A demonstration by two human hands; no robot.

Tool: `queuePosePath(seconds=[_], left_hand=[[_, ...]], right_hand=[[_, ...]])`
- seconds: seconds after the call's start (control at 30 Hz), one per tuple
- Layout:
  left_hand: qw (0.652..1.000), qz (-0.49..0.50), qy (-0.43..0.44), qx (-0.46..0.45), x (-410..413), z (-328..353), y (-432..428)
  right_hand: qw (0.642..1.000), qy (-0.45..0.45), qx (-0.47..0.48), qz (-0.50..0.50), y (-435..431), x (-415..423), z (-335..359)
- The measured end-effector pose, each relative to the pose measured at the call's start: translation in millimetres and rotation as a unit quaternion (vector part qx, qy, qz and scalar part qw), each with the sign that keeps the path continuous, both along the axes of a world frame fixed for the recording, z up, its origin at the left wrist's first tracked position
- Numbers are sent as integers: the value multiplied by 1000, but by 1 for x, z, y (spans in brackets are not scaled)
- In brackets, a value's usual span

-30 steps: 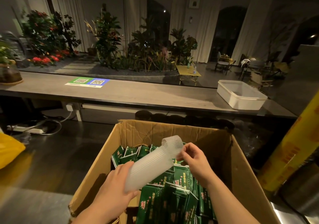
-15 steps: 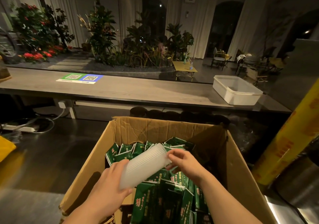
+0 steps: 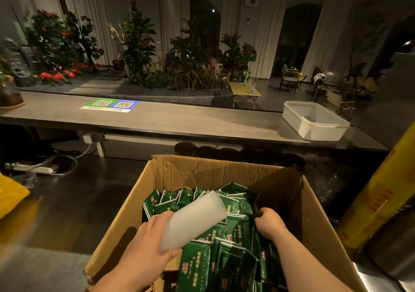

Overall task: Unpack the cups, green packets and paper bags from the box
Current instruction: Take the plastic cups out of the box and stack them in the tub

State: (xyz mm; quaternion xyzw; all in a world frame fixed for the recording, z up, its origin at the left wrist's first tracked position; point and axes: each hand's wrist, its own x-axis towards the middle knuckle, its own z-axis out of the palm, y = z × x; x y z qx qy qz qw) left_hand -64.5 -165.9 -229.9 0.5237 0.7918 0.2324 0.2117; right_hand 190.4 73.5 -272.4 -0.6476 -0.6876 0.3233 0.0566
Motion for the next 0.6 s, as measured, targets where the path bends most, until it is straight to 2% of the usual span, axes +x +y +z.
queuePosePath(seconds=[0.07,0.13,0.23,0.3,0.37,0.5,0.6], left_hand=[[1000,2,-3,5,0,0,0],[1000,3,-4,4,-1,-1,0],[1000,1,-4,3,-1,-2,0],[1000,-1,-5,7,-1,-1,0],[1000,0,-6,8,0,0,0],[1000,4,-7,10,1,1,0],[1000,-2,-6,11,1,1,0]], right_hand=[[999,0,28,-15,-2,-2,3],[994,40,84,-50,-8,-1,15],[957,221,149,-115,-17,-3,40],[916,362,121,-121,-23,-11,57],[895,434,66,-81,-32,-20,67],[910,412,-14,53,-45,-27,61],[899,421,-53,110,-49,-30,58]])
